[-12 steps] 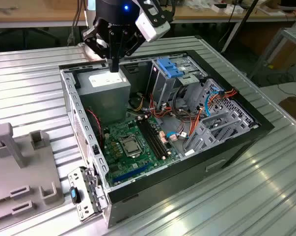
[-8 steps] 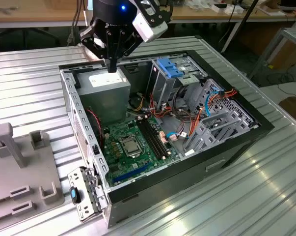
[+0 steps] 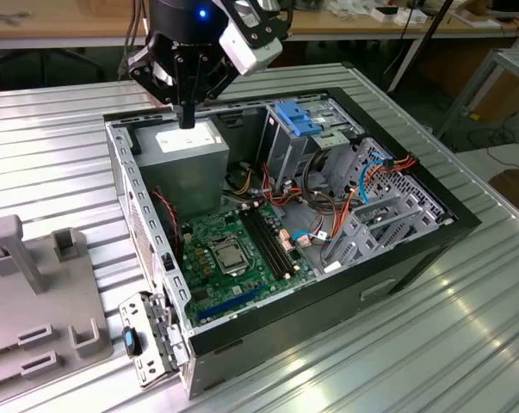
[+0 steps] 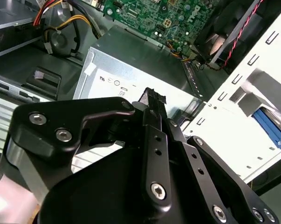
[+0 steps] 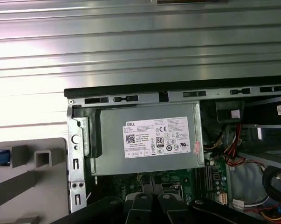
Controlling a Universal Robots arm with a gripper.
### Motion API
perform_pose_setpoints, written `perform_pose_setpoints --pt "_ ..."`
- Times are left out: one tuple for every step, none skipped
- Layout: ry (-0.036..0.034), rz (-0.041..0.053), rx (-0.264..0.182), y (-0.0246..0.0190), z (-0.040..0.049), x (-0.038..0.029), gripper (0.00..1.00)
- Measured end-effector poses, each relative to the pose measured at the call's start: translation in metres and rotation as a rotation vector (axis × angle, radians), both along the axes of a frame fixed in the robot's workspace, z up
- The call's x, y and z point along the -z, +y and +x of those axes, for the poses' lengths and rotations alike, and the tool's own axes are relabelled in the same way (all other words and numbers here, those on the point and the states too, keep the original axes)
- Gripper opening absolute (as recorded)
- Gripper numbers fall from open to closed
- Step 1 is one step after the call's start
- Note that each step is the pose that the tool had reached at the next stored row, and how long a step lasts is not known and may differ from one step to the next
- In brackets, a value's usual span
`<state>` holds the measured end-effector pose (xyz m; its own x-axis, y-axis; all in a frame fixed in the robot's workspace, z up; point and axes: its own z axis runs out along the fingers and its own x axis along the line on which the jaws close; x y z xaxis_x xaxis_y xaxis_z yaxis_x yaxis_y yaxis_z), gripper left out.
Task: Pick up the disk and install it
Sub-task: 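Reach for the disk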
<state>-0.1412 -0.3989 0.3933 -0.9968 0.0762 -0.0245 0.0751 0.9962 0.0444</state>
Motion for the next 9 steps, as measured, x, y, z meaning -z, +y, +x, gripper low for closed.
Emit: perform_pose_setpoints --pt "0.0001 -0.0001 0.0 0.0 -0.0013 0.0 0.11" --pt "0.0 0.0 0.0 0.0 -0.0024 0.0 0.11" --pt "0.0 0.0 0.0 0.0 -0.0034 0.0 0.11" --pt "0.0 0.0 0.0 0.0 -0.0046 0.0 0.11" --pt "0.0 0.0 0.0 0.0 -0.0055 0.0 0.11" --pt "0.0 0.0 0.0 0.0 -0.0075 0.0 0.11" --pt "0.0 0.0 0.0 0.0 -0.009 0.0 0.11" --pt "-0.0001 0.0001 0.0 0.0 -0.0109 0.0 0.11" --pt "0.0 0.0001 0.0 0.0 -0.0117 0.0 0.11"
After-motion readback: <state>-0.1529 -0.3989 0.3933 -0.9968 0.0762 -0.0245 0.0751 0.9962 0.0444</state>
